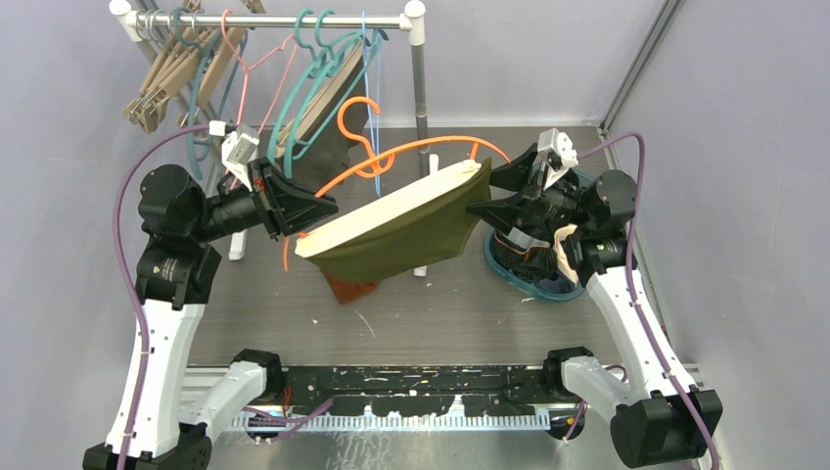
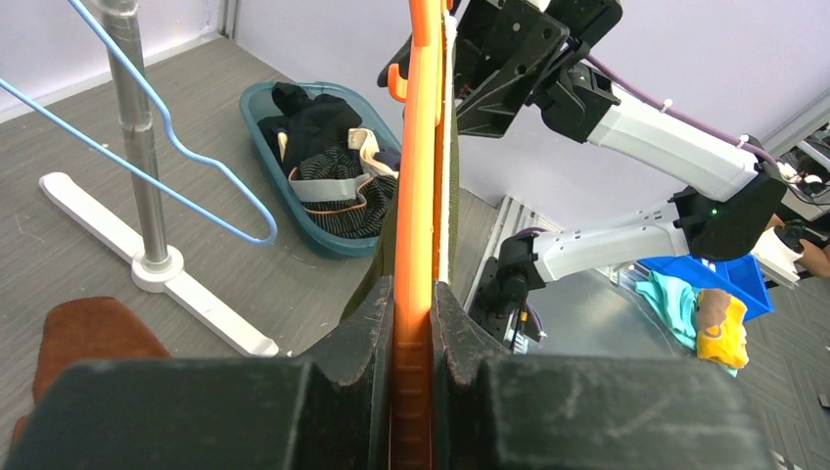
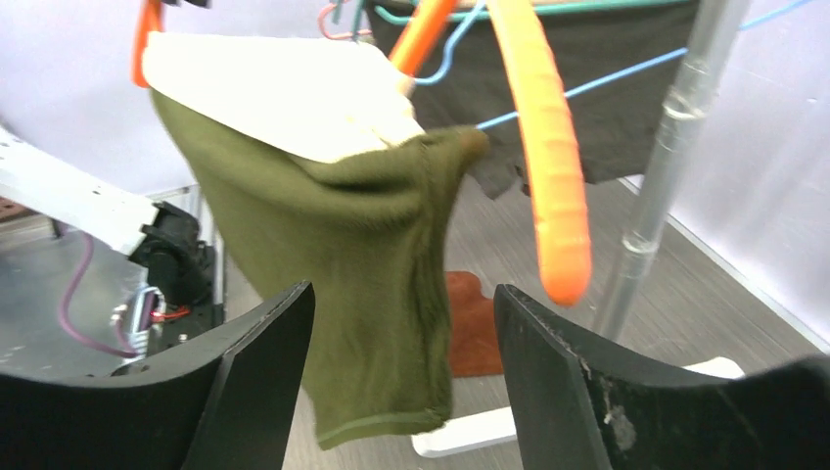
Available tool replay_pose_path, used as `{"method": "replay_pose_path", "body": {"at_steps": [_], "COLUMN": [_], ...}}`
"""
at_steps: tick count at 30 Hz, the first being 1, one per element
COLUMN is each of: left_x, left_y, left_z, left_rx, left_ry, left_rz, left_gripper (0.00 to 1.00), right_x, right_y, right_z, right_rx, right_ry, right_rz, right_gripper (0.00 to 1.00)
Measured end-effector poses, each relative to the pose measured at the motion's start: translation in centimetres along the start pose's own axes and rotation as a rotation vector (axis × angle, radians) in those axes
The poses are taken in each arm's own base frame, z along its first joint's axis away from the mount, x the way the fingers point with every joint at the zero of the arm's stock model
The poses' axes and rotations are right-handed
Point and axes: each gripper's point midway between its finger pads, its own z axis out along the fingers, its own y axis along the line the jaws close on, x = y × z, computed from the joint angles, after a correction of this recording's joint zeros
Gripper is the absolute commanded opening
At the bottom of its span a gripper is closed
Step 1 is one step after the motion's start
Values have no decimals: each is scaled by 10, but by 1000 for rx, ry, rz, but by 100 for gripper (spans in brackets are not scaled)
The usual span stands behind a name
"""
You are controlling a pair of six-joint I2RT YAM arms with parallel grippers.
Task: Remove the underwear clipped to the hanger
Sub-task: Remove the underwear from the hanger.
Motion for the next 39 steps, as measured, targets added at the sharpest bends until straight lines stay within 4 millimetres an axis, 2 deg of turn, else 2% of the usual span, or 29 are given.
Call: {"method": "replay_pose_path", "body": {"at_steps": [6,14,23,31,39], "left_x": [5,9,13,19,26], "left_y": [2,2,5,13,18], "left_z": [0,-3,-4,-8,-11], "left_rx": [2,1,-8,-49,-75], "left_ry": [4,3,4,19,50], "left_rz": [-8,-5,-2,38,79], "left_gripper": [0,0,0,0,0], "right_x": [-8,-2,3,14,13], "right_y": [16,15,5,-21,-41], "right_z": [0,-7,-16,-27,-45], "right_rx": [-75,-67,-16,108,200], "right_ry": [-28,-30,-28,-8,-16], "right_rz": [14,47,53,98,118], "right_gripper": [40,2,1,1,1]}}
